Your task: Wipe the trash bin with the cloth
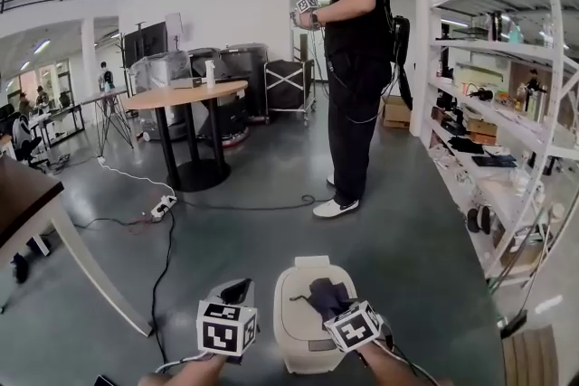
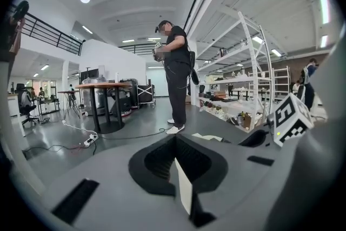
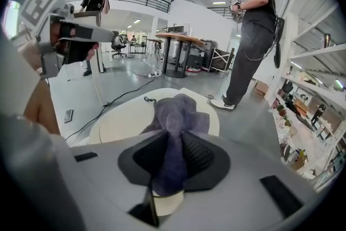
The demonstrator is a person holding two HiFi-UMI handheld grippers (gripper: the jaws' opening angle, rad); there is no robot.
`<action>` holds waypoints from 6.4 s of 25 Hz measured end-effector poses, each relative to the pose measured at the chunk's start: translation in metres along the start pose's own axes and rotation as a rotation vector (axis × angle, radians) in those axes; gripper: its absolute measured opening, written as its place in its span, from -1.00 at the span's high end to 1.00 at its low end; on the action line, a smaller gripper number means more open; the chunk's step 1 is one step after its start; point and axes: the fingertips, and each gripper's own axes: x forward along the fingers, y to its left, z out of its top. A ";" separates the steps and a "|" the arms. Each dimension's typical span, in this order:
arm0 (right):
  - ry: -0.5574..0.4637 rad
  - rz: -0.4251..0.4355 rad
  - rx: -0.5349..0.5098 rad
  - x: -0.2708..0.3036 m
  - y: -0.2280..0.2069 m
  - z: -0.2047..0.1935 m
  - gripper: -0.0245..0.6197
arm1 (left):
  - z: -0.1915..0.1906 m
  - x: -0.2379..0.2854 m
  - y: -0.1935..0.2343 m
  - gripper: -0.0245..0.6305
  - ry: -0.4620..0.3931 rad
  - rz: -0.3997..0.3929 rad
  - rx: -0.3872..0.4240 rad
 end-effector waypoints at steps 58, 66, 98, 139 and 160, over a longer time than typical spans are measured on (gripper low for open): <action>-0.067 -0.190 0.196 -0.057 0.016 -0.060 0.68 | -0.005 -0.080 -0.011 0.93 -0.057 -0.096 0.005; -0.105 -0.178 0.233 -0.062 0.007 -0.067 0.68 | -0.002 -0.082 -0.016 0.93 -0.071 -0.113 0.001; -0.531 -0.058 0.090 -0.068 0.189 -0.058 0.68 | -0.037 -0.126 0.030 0.93 -0.087 0.006 0.011; -0.304 -0.272 0.261 -0.055 0.100 -0.159 0.68 | -0.163 -0.069 -0.078 0.93 0.171 -0.198 -0.038; -0.174 -0.117 0.108 0.024 0.177 -0.149 0.68 | -0.191 -0.060 -0.054 0.93 0.204 -0.189 -0.056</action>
